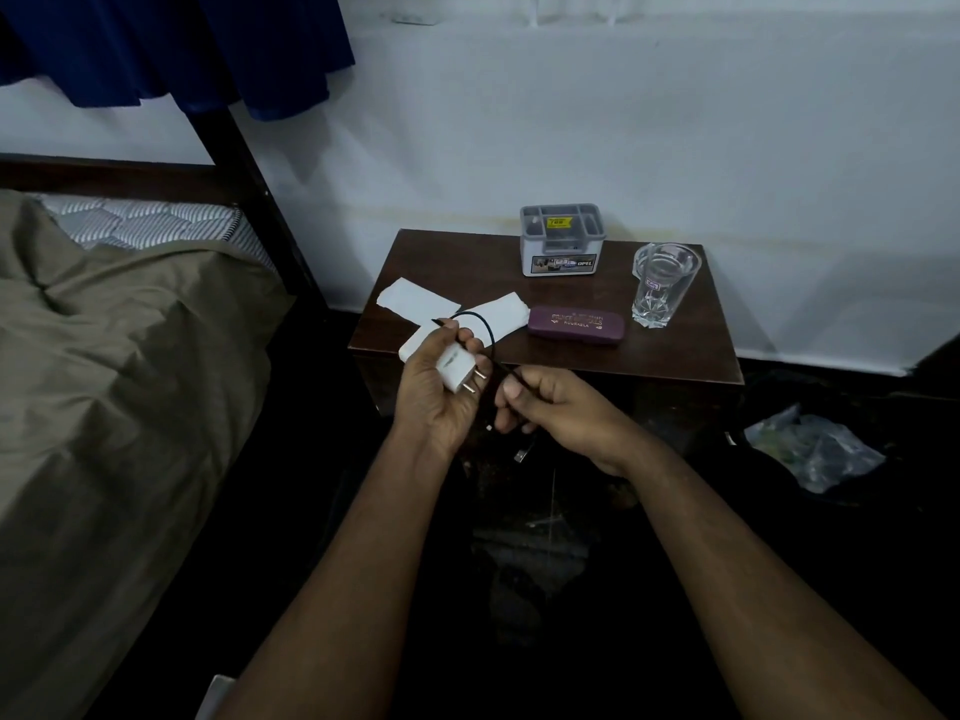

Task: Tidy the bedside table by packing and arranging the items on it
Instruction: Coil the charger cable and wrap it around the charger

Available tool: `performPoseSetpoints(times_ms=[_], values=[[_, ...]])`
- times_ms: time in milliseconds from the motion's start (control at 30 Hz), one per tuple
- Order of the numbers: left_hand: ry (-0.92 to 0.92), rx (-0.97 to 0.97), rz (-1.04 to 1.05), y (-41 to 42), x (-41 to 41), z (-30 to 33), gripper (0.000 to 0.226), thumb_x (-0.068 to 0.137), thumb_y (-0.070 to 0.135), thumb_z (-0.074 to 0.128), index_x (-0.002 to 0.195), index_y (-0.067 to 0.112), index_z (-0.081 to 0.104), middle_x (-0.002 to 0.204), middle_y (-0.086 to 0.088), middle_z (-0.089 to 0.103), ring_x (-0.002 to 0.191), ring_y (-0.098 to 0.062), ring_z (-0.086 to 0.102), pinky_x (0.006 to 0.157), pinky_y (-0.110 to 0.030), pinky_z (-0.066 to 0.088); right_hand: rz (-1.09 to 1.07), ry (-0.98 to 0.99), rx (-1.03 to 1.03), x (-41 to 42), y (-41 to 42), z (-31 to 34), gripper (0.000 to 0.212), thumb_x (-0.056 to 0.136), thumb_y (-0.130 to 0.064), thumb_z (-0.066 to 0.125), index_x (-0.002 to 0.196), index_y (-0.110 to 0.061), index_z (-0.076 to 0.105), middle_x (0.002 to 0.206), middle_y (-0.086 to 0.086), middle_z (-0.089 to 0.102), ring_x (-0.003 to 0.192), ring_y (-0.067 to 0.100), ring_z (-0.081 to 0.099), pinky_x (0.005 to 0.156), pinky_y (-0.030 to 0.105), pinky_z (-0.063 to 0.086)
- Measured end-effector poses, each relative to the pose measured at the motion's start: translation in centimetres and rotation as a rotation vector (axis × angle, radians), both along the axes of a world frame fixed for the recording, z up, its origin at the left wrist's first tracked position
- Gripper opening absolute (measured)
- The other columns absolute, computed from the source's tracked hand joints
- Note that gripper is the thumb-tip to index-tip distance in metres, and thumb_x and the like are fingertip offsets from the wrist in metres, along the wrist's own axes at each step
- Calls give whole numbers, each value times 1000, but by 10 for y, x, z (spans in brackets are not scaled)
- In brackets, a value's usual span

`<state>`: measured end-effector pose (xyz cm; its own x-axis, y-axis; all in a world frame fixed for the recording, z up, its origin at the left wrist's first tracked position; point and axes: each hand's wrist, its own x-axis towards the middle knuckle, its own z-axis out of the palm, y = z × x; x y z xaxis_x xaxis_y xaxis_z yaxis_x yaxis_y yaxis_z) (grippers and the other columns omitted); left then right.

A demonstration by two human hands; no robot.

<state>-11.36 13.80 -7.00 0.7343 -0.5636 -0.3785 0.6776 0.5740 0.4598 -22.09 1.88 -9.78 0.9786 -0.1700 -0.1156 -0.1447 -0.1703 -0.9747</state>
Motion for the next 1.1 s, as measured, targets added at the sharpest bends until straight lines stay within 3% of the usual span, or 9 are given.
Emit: performPoseSetpoints(times_ms=[133, 333, 433, 567, 700, 800, 933, 1100], values=[[11, -24, 96, 0, 4, -2, 15, 97, 2, 56, 84, 8, 61, 74, -6, 61, 69, -15, 60, 60, -27, 60, -85, -2, -7, 0, -6, -1, 28, 108, -31, 47, 91, -18, 65, 75, -4, 71, 72, 7, 65, 67, 14, 46], [-6, 32, 216, 4, 11, -4, 22, 96, -2, 54, 80, 10, 60, 69, -5, 62, 64, -14, 60, 66, -28, 58, -40, 129, -142, -6, -12, 4, 46, 106, -47, 44, 73, -20, 61, 70, -8, 55, 61, -1, 46, 65, 20, 36], [-5, 122, 150, 4, 11, -7, 22, 96, -1, 54, 79, 11, 60, 71, -5, 61, 65, -13, 60, 60, -25, 58, -45, 117, 176, -7, -7, 12, 48, 106, -49, 42, 68, -20, 49, 64, -8, 47, 53, 4, 33, 51, 19, 25], [0, 277, 48, 2, 9, -13, 22, 98, 0, 53, 78, 11, 59, 71, -6, 63, 67, -14, 63, 59, -25, 58, -136, 9, 491, -7, -9, 21, 47, 89, -61, 51, 64, -21, 48, 53, -5, 32, 47, 7, 23, 46, 19, 22], [-74, 413, -87, 0, 6, -20, 8, 98, 14, 62, 93, 10, 65, 74, -5, 72, 66, -15, 73, 53, -25, 58, -315, -96, 586, -4, -13, 18, 44, 84, -57, 55, 65, -17, 53, 48, -6, 34, 43, 6, 29, 46, 19, 27], [-157, 443, -238, 1, 1, -20, 32, 98, 43, 61, 94, 13, 67, 70, 0, 66, 54, -11, 65, 43, -19, 47, -417, -139, 507, -1, -13, 15, 36, 85, -50, 60, 69, -17, 57, 49, -6, 41, 45, 4, 34, 48, 18, 32], [-189, 363, -321, -1, -6, -15, 67, 92, 76, 39, 95, 13, 61, 70, -4, 56, 49, -13, 49, 42, -19, 34, -348, -155, 422, -1, -13, 10, 22, 85, -35, 70, 79, -16, 62, 64, -4, 55, 58, 5, 46, 60, 17, 43], [-177, 320, -311, -7, -8, -18, 53, 102, 58, 36, 114, 10, 57, 80, -7, 60, 60, -18, 57, 50, -27, 46, -350, -153, 294, 1, -13, 7, 2, 93, -13, 71, 93, -11, 71, 74, -10, 68, 70, 1, 60, 67, 17, 48]])
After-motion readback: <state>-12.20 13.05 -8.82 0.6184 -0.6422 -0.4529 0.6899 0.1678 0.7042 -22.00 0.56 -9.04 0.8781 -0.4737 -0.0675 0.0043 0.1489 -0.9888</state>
